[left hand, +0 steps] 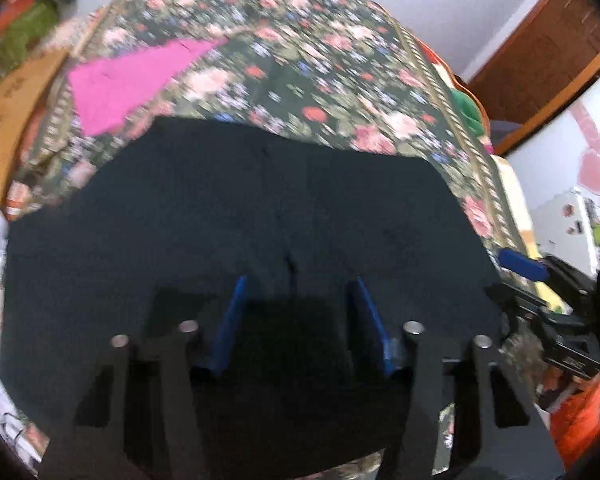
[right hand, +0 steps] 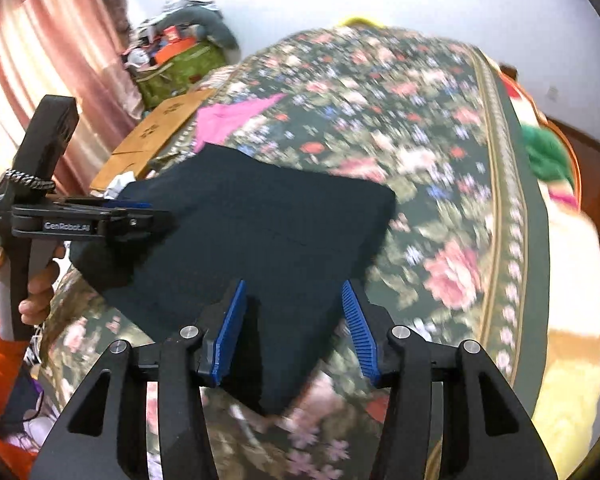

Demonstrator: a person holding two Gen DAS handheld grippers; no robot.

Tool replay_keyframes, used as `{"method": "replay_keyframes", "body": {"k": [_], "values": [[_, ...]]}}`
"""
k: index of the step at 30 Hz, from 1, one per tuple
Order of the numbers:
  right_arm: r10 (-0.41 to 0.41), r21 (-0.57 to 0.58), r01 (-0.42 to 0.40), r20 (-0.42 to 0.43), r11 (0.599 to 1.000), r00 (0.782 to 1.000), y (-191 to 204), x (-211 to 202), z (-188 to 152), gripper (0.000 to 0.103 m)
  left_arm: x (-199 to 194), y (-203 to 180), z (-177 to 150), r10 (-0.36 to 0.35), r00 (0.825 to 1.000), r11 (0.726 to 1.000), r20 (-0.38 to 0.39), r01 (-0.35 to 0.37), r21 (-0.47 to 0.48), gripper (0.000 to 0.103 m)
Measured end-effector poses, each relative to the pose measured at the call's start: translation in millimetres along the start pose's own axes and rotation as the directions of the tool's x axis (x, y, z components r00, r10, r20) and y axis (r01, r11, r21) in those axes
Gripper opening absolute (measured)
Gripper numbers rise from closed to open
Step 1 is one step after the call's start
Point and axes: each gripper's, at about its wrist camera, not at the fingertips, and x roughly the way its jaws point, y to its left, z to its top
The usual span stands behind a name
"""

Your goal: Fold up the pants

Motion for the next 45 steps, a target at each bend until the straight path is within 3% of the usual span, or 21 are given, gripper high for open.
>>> {"method": "replay_keyframes", "body": {"k": [4, 9, 14, 19, 22, 24, 27, 34, 38, 45], "values": [[0.012, 0.006, -0.012, -0.011, 1.0, 1.0, -4.8, 6.3, -8.9, 0.046, -0.8, -6.8, -6.1, -0.005, 1.0, 1.0, 0.015, 0.005, 0.001, 0.042], [0.008, -0.008, -0.008, -0.005, 1.0, 1.0, -3.7, 7.8, -11.0, 0.046, -6.8, -10.6, -5.3, 0.046, 0.998, 0.999, 0.039, -0.046, 0.005, 0.017], [0.011, -0.004, -0.011, -0.004, 1.0, 1.0, -5.4, 8.3, -11.3, 0.047, -22.7, -37.5, -2.7, 0.142, 0.98, 0.983, 0.142, -0.156, 0.094, 0.008], [-0.007, -0.025, 0.007, -0.007, 1.0, 1.0, -0.9, 4.0, -8.7, 0.047, -44.7, -56.3, -1.3, 0.19, 0.95, 0.964, 0.249, -0.229, 0.137, 0.006], [-0.006, -0.044, 0.006, 0.005, 0.999, 1.0, 3.2, -1.5, -3.4, 0.047, -56.2, -56.2, -5.5, 0.251, 0.918, 0.944, 0.307, -0.303, 0.133, 0.005], [-0.004, -0.06, 0.005, 0.018, 0.998, 1.0, 7.8, -4.8, 2.7, 0.047, -57.2, -51.2, -9.4, 0.278, 0.907, 0.934, 0.316, -0.332, 0.131, 0.005], [0.012, -0.073, -0.01, 0.035, 0.997, 0.999, 15.9, -4.0, 13.5, 0.047, -51.6, -37.6, -16.3, 0.294, 0.912, 0.933, 0.286, -0.338, 0.12, 0.005], [0.055, -0.029, -0.055, -0.002, 0.998, 0.998, 21.2, 28.7, 31.8, 0.047, -20.2, 6.1, -32.8, 0.259, 0.956, 0.962, 0.14, -0.269, 0.056, 0.006], [0.037, 0.011, -0.036, -0.066, 0.999, 0.997, 10.3, 47.9, 23.7, 0.047, -20.8, 7.0, -38.5, 0.257, 0.955, 0.961, 0.148, -0.269, 0.067, 0.009], [0.0, 0.059, 0.004, -0.065, 0.998, 0.998, -7.1, 29.8, 7.0, 0.058, -19.5, 1.3, -43.6, 0.314, 0.933, 0.937, 0.179, -0.335, 0.104, 0.02]]}}
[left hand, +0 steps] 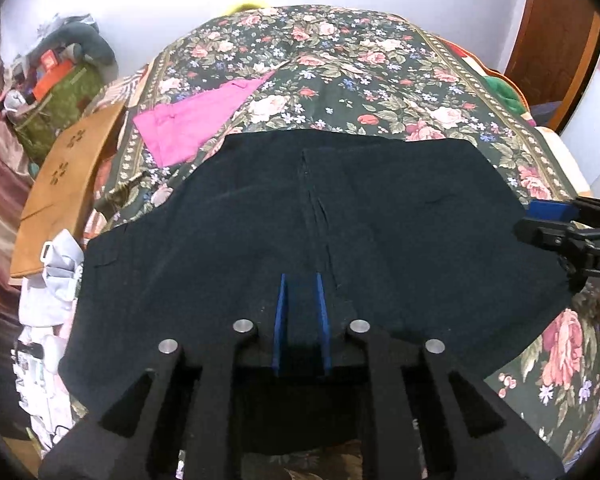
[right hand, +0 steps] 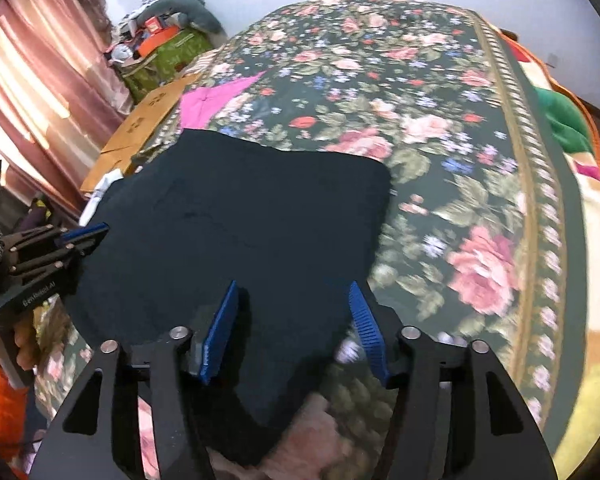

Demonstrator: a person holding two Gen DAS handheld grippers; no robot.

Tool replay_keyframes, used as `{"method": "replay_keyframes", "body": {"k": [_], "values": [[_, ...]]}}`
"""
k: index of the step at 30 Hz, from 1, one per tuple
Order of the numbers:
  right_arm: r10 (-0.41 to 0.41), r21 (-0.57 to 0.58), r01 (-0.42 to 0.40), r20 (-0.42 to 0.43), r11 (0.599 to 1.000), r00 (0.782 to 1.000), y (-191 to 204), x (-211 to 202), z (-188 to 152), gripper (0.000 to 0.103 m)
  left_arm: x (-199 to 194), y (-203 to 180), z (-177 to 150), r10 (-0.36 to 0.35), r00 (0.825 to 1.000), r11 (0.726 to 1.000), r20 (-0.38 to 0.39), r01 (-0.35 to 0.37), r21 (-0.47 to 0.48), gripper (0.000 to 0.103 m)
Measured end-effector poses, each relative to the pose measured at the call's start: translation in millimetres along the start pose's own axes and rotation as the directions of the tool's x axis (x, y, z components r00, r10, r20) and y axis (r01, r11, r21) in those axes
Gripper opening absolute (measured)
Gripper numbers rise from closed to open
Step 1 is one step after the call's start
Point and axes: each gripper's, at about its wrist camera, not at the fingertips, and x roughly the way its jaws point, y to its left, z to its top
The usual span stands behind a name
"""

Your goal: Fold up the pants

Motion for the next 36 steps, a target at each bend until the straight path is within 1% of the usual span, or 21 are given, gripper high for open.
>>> {"method": "replay_keyframes", "body": {"k": [1, 2, 3, 4, 5, 6, 8, 9, 11, 13, 15, 18, 19, 21, 23, 25, 28, 31, 34, 36], "values": [[0.002, 0.008, -0.002, 0.0, 1.0, 1.0, -3.1, -2.7, -2.2, 0.058, -0.2, 0.5, 0.0, 0.007, 1.0, 1.0, 0.002, -0.007, -0.002, 0.023], [0.001, 0.016, -0.001, 0.0, 1.0, 1.0, -5.6, -4.6, -4.1, 0.058, -0.6, 2.1, -0.2, 0.019, 1.0, 1.0, 0.004, -0.019, -0.009, 0.031], [-0.004, 0.027, 0.004, 0.001, 1.0, 1.0, -8.9, -7.9, -6.3, 0.058, -1.0, 4.5, -0.3, 0.033, 0.999, 0.999, 0.008, -0.033, -0.017, 0.041], [-0.009, 0.034, 0.009, 0.002, 0.999, 1.0, -11.1, -10.8, -7.9, 0.058, -1.7, 8.4, -0.8, 0.048, 0.999, 0.998, 0.012, -0.047, -0.03, 0.046], [-0.016, 0.043, 0.016, 0.005, 0.999, 1.0, -13.2, -14.9, -9.6, 0.058, -2.6, 12.2, -1.8, 0.049, 0.999, 0.998, 0.014, -0.048, -0.043, 0.054], [-0.024, 0.046, 0.024, 0.009, 0.999, 1.0, -13.8, -17.5, -9.4, 0.058, -3.5, 16.3, -2.3, 0.044, 0.999, 0.997, 0.014, -0.043, -0.057, 0.058], [-0.039, 0.043, 0.038, 0.021, 0.998, 0.999, -13.6, -23.2, -9.3, 0.058, -6.2, 26.1, -4.2, 0.025, 1.0, 0.996, 0.01, -0.024, -0.091, 0.06], [-0.045, 0.039, 0.044, 0.031, 0.998, 0.999, -12.1, -27.1, -8.8, 0.058, -8.1, 30.2, -5.0, 0.028, 1.0, 0.994, 0.01, -0.027, -0.103, 0.06], [-0.048, 0.031, 0.047, 0.05, 0.998, 0.998, -7.3, -34.0, -6.0, 0.058, -13.6, 36.6, -6.2, 0.052, 0.998, 0.992, 0.018, -0.05, -0.116, 0.061], [-0.046, 0.02, 0.044, 0.069, 0.999, 0.997, -2.0, -38.3, -2.2, 0.058, -20.9, 43.5, -7.4, 0.067, 0.997, 0.99, 0.033, -0.062, -0.13, 0.065], [-0.039, -0.002, 0.039, 0.094, 0.999, 0.995, 8.3, -45.0, 3.3, 0.058, -31.3, 52.9, -8.7, 0.078, 0.995, 0.985, 0.061, -0.068, -0.156, 0.071], [-0.019, -0.037, 0.024, 0.12, 0.999, 0.993, 24.5, -48.7, 10.9, 0.058, -45.5, 66.2, -9.6, 0.096, 0.991, 0.98, 0.093, -0.077, -0.185, 0.074], [-0.013, -0.047, 0.019, 0.127, 0.999, 0.992, 29.7, -49.3, 13.6, 0.058, -51.1, 72.3, -10.6, 0.104, 0.989, 0.977, 0.104, -0.081, -0.199, 0.076], [0.002, -0.068, 0.007, 0.144, 0.998, 0.99, 43.1, -49.2, 19.1, 0.061, -59.6, 82.6, -13.7, 0.117, 0.985, 0.97, 0.126, -0.086, -0.225, 0.09], [0.013, -0.085, 0.0, 0.155, 0.996, 0.988, 55.6, -46.7, 24.0, 0.062, -66.6, 96.0, -18.3, 0.131, 0.98, 0.96, 0.148, -0.088, -0.267, 0.095], [0.029, -0.102, -0.013, 0.155, 0.995, 0.988, 67.9, -41.8, 27.9, 0.063, -69.2, 108.3, -23.8, 0.141, 0.979, 0.949, 0.15, -0.091, -0.301, 0.095], [0.037, -0.131, -0.019, 0.14, 0.991, 0.989, 86.0, -30.0, 32.0, 0.063, -65.8, 129.9, -33.6, 0.142, 0.983, 0.934, 0.12, -0.092, -0.346, 0.095], [0.037, -0.17, -0.016, 0.12, 0.985, 0.992, 102.9, -17.3, 32.4, 0.064, -55.5, 152.7, -46.7, 0.098, 0.993, 0.918, 0.063, -0.066, -0.392, 0.095], [0.03, -0.193, -0.013, 0.089, 0.981, 0.996, 114.4, -3.2, 29.6, 0.065, -42.0, 175.0, -64.5, 0.027, 1.0, 0.887, 0.013, -0.018, -0.462, 0.095], [0.021, -0.205, -0.009, 0.058, 0.979, 0.998, 119.3, 8.9, 26.9, 0.065, -33.0, 184.4, -75.3, -0.02, 1.0, 0.866, -0.011, 0.012, -0.5, 0.095]]}}
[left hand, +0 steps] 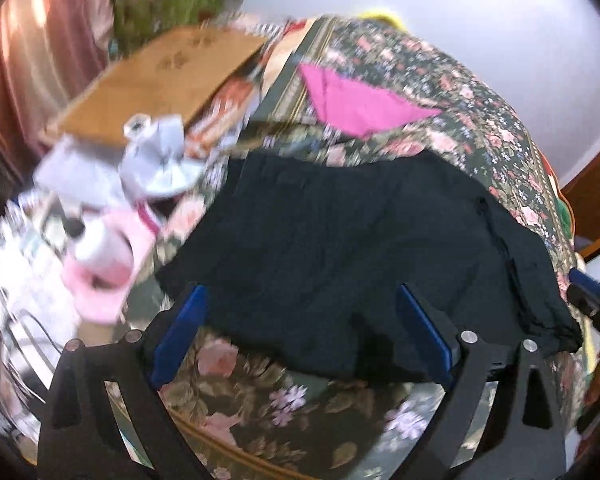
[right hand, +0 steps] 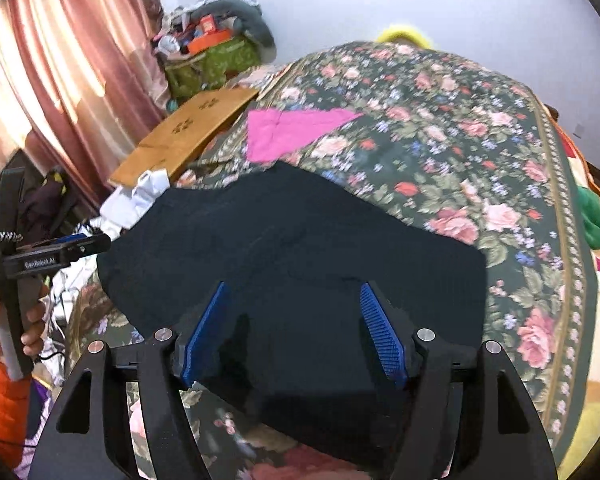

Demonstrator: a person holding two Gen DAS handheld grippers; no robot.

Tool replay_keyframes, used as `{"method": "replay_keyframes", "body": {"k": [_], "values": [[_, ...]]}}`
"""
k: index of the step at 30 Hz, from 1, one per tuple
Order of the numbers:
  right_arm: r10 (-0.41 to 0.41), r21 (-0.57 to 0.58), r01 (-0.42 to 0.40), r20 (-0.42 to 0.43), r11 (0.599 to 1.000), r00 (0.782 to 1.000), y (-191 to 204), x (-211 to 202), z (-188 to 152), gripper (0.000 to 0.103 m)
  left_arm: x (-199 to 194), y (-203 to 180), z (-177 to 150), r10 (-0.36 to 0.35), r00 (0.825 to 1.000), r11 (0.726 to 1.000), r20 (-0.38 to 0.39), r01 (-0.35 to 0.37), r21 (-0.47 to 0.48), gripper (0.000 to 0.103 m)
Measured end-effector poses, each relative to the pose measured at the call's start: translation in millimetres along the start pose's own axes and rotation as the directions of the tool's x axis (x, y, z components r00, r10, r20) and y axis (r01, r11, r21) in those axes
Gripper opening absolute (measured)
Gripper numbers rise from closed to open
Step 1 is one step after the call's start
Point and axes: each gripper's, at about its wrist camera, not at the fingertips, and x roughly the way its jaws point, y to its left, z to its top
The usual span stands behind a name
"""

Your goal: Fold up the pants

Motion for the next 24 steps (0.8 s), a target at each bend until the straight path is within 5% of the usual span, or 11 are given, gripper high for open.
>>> {"method": "replay_keyframes", "body": {"k": [5, 10, 24], "values": [[-0.031, -0.042, 0.028, -0.068, 0.999, 0.997, 9.9, 21.4, -9.8, 0.066, 20.6, 24.4, -12.5, -0.062, 0.992, 0.994, -0.108, 0.051, -0.095, 0.095], [-0.078, -0.081, 0.074, -0.054, 0.994, 0.995, 16.7, 18.2, -12.9, 0.07, 37.5, 43.6, -23.9, -0.191, 0.966, 0.965, -0.177, 0.152, -0.212, 0.096], [-0.042, -0.049, 0.039, -0.06, 0.998, 0.997, 13.4, 22.4, -15.0, 0.07, 73.1, 57.7, -3.8, -0.457, 0.872, 0.858, -0.175, 0.38, -0.345, 0.102]]}}
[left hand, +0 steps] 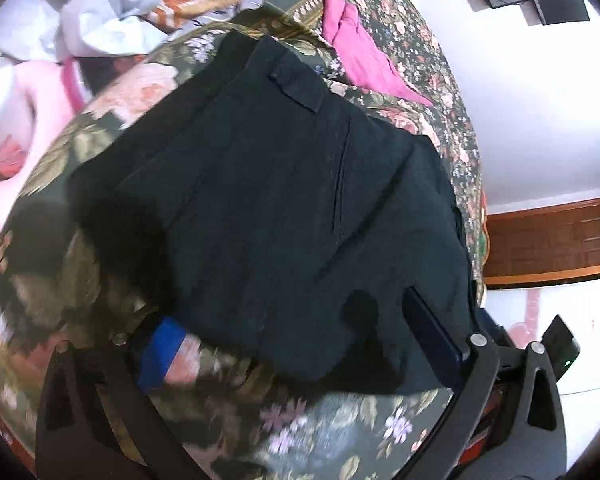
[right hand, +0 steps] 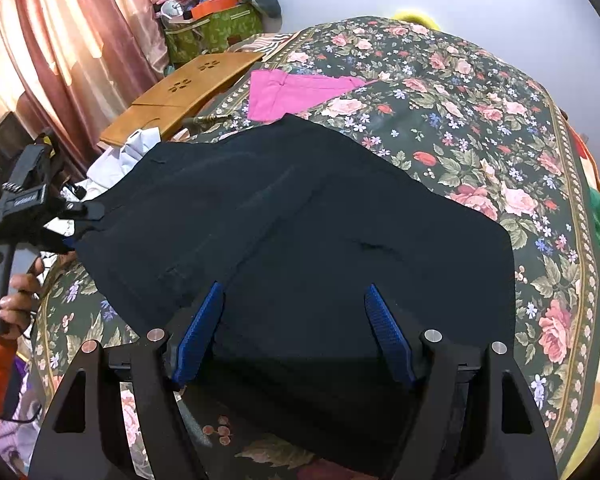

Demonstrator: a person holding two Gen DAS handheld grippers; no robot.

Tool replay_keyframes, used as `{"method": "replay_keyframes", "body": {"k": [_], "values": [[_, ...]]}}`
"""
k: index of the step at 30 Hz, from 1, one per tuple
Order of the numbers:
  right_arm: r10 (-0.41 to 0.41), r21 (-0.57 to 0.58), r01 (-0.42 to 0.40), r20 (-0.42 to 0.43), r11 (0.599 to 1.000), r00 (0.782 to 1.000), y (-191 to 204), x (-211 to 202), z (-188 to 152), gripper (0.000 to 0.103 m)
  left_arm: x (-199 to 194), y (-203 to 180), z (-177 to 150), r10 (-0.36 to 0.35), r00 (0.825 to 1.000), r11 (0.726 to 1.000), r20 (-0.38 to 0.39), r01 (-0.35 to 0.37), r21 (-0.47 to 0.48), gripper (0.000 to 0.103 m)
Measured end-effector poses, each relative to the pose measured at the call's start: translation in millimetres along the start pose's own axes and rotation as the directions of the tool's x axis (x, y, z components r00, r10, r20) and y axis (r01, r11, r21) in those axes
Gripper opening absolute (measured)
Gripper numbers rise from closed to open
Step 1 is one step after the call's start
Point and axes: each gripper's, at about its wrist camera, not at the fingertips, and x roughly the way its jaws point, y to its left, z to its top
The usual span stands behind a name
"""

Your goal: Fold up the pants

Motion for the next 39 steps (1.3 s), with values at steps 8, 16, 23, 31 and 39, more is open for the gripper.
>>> {"method": "replay_keyframes", "body": {"k": [8, 16, 23, 31, 39], "values": [[0.02, 0.019, -0.021, 0.012, 1.0, 1.0, -3.6, -3.2, -1.9, 0.071, 2.7, -7.1, 13.5, 0.176, 0.982, 0.984, 0.064, -0.178, 0.024, 0.036], [0.009, 0.118, -0.019, 0.081, 0.993, 0.997, -33.4, -35.8, -13.8, 0.07, -36.6, -76.9, 10.0, 0.331, 0.894, 0.89, 0.302, -0.402, 0.215, 0.019], [-0.089, 0.238, 0.063, 0.1, 0.969, 0.991, -86.9, -63.1, -40.7, 0.071, -71.4, -172.3, 5.1, 0.264, 0.83, 0.808, 0.492, -0.469, 0.357, 0.018], [-0.02, 0.296, 0.008, 0.035, 0.955, 0.999, -111.4, -45.3, -62.3, 0.07, -63.9, -283.6, -10.0, 0.106, 0.843, 0.739, 0.527, -0.422, 0.526, 0.016], [0.032, 0.319, -0.049, 0.059, 0.947, 0.998, -117.5, -44.6, -68.1, 0.07, -5.2, -372.5, -39.0, -0.001, 0.92, 0.658, 0.392, -0.294, 0.693, 0.012]]}}
